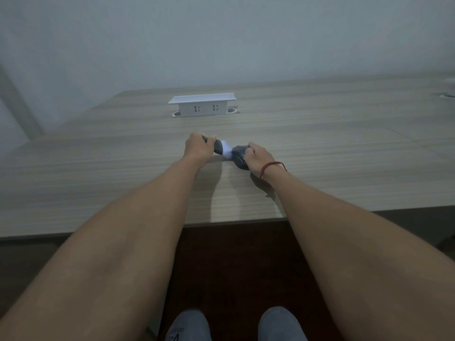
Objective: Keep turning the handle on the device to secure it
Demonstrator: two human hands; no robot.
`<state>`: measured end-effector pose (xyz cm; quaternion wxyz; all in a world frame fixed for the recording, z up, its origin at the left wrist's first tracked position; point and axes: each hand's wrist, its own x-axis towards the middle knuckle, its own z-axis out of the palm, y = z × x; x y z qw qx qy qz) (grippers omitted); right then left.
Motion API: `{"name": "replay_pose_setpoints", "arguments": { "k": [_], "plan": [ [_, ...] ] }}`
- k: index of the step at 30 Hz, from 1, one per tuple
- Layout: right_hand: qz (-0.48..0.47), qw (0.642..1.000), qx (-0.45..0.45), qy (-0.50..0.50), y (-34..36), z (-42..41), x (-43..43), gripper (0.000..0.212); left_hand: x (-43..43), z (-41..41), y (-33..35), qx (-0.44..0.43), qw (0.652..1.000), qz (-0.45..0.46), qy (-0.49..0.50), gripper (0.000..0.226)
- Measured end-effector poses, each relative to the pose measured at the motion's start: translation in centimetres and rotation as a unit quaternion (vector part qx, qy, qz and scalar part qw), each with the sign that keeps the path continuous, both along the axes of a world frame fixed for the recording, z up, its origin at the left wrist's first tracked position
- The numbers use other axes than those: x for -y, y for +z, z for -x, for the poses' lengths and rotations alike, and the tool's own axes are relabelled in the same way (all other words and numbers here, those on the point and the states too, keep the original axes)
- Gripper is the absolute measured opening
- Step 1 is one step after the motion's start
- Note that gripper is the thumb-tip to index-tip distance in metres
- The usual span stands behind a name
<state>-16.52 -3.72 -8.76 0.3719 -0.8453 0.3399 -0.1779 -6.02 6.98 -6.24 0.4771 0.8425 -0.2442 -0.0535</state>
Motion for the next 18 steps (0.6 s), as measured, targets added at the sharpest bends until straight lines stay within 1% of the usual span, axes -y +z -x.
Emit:
{"name": "replay_pose_setpoints", "arguments": {
  "k": [1, 4, 7, 8, 10, 12, 13, 16, 18],
  "plan": [
    [0.003, 1.0, 0.0, -0.003, 0.0, -0.1, 0.1, 0.042, 0.1, 0.0, -0.1, -0.006, 1.0, -0.005, -0.005, 0.041],
    [0.001, 1.0, 0.001, -0.007, 0.1, -0.6, 0.5, 0.031, -0.2, -0.2, -0.5, -0.09, 0.993, -0.001, -0.075, 0.033],
    [-0.008, 1.0, 0.006, -0.01, 0.3, -0.8, 0.6, 0.035, -1.1, -0.2, -0.3, -0.183, 0.971, -0.028, -0.15, 0.031],
    [-0.008, 1.0, 0.007, -0.011, 0.2, -0.8, 0.7, 0.036, -1.2, -0.2, -0.1, -0.198, 0.966, -0.033, -0.163, 0.031],
    [-0.005, 1.0, 0.007, -0.007, 0.1, -0.9, 0.6, 0.033, -1.1, -0.3, 0.2, -0.186, 0.973, -0.026, -0.136, 0.031],
    [-0.003, 1.0, 0.005, -0.004, 0.1, -1.0, 0.4, 0.029, -0.8, -0.3, 0.1, -0.155, 0.985, 0.002, -0.071, 0.028],
    [-0.005, 1.0, 0.007, -0.005, 0.2, -1.0, 0.3, 0.03, -0.7, -0.2, -0.1, -0.163, 0.985, 0.014, -0.063, 0.028],
    [-0.011, 1.0, 0.005, -0.014, 0.3, -0.9, 0.3, 0.035, -0.9, 0.1, -0.2, -0.223, 0.966, 0.003, -0.128, 0.03],
    [-0.012, 1.0, 0.002, -0.015, 0.2, -0.8, 0.3, 0.035, -1.1, 0.0, -0.2, -0.223, 0.964, -0.002, -0.143, 0.03]
  ]
}}
